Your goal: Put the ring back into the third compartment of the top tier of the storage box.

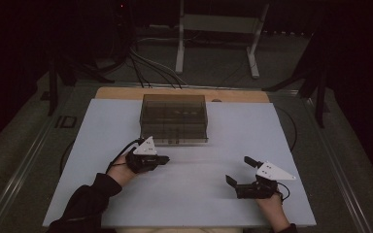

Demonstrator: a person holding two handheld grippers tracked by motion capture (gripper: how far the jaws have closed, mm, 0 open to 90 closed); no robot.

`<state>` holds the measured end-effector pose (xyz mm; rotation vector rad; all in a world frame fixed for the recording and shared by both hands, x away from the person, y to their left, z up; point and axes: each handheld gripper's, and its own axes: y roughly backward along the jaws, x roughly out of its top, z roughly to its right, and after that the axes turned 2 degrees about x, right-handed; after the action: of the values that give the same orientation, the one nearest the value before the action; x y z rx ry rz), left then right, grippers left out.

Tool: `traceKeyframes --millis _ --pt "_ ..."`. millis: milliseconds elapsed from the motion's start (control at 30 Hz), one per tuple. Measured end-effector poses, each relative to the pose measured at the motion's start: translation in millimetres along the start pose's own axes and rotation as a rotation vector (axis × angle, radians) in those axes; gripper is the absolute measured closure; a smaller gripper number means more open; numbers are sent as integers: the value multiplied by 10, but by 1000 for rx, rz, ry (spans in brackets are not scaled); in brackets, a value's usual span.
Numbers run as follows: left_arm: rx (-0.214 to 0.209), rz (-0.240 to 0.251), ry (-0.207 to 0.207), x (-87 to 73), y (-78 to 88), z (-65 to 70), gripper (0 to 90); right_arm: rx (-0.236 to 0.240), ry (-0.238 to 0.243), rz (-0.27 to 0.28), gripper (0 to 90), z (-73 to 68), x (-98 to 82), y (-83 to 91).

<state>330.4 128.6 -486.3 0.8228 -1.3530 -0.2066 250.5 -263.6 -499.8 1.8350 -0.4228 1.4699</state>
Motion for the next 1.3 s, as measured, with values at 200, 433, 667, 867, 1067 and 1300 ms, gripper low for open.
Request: traceKeyframes --millis 200,433,667,867,1067,1300 --pt "-12 30 8 88 65 -9 877 -1 1 0 17 0 0 0" --pt "-24 44 7 190 111 -13 876 0 -1 -1 18 2 0 0" --pt "-36 60 0 298 161 -17 876 -1 1 -1 18 4 -2 -1" --pt "-37 67 -4 381 210 -38 876 0 2 -1 18 2 -1 -2" --pt "-39 81 -2 472 250 -71 876 0 2 -1 18 4 -1 -2" --pt "-46 89 -9 593 267 -105 876 0 2 1 18 5 -1 1"
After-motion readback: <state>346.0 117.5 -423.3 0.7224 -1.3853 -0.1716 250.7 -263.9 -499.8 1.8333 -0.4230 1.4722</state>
